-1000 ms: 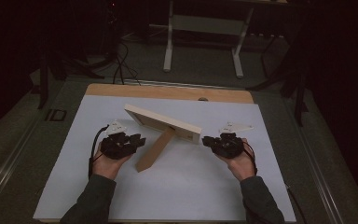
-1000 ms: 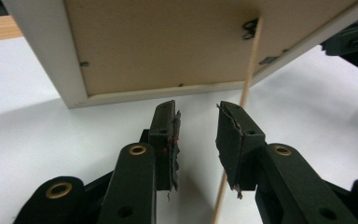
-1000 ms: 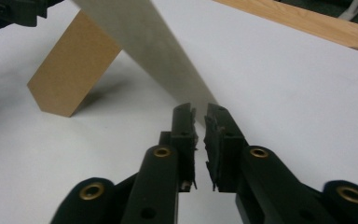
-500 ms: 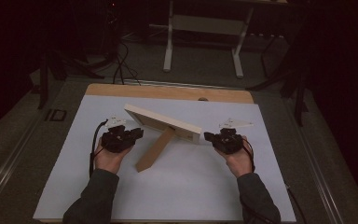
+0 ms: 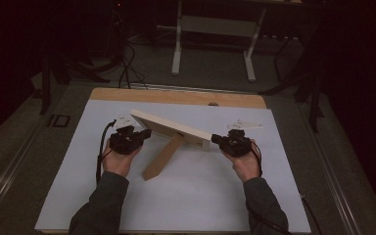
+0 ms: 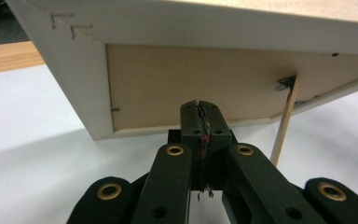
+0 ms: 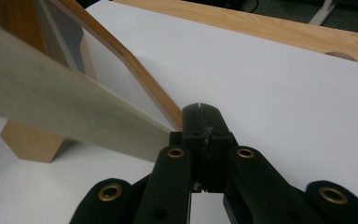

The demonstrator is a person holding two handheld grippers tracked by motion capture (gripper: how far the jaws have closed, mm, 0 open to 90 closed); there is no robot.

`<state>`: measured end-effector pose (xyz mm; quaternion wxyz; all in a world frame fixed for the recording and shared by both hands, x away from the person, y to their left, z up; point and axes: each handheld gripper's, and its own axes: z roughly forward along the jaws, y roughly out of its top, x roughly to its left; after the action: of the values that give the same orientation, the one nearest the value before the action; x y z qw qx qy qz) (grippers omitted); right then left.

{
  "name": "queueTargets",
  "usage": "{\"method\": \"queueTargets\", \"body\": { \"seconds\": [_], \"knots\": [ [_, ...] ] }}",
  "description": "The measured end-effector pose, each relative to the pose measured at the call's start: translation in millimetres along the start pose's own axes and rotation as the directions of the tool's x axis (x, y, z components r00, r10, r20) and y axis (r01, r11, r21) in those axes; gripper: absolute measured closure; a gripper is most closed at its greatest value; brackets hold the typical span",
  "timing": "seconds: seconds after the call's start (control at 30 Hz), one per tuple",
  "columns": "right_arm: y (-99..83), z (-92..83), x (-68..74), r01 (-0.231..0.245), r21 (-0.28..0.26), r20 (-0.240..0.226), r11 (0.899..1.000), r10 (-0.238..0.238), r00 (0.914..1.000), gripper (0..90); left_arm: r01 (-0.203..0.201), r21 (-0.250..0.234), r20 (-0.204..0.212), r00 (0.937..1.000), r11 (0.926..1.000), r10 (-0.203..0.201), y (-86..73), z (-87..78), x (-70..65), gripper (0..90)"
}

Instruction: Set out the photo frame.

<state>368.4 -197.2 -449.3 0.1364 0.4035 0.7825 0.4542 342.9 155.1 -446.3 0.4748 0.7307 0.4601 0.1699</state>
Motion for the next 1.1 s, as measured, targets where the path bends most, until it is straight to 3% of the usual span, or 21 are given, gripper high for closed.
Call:
{"method": "queueTargets", "body": {
  "seconds": [0.23,0.37,1.1],
  "knots": [
    [4.4,2.9,1.0,-0.002,-0.006,-0.002,1.000,0.002,1.0000,89.8,0.002,0.003,0.003,1.0000,1.0000,-0.002,1.7,6.7,-3.2,90.0],
    [6.0,5.2,0.4,-0.032,-0.017,-0.020,0.999,0.032,0.9993,89.8,0.003,0.000,-0.006,1.0000,1.0000,-0.003,3.4,9.2,-4.7,90.0],
    [11.9,13.6,2.2,-0.033,0.008,-0.046,0.999,0.033,0.9984,89.8,-0.020,0.005,-0.003,0.9998,0.9998,0.020,12.0,17.4,-13.7,90.0]
  ]
}}
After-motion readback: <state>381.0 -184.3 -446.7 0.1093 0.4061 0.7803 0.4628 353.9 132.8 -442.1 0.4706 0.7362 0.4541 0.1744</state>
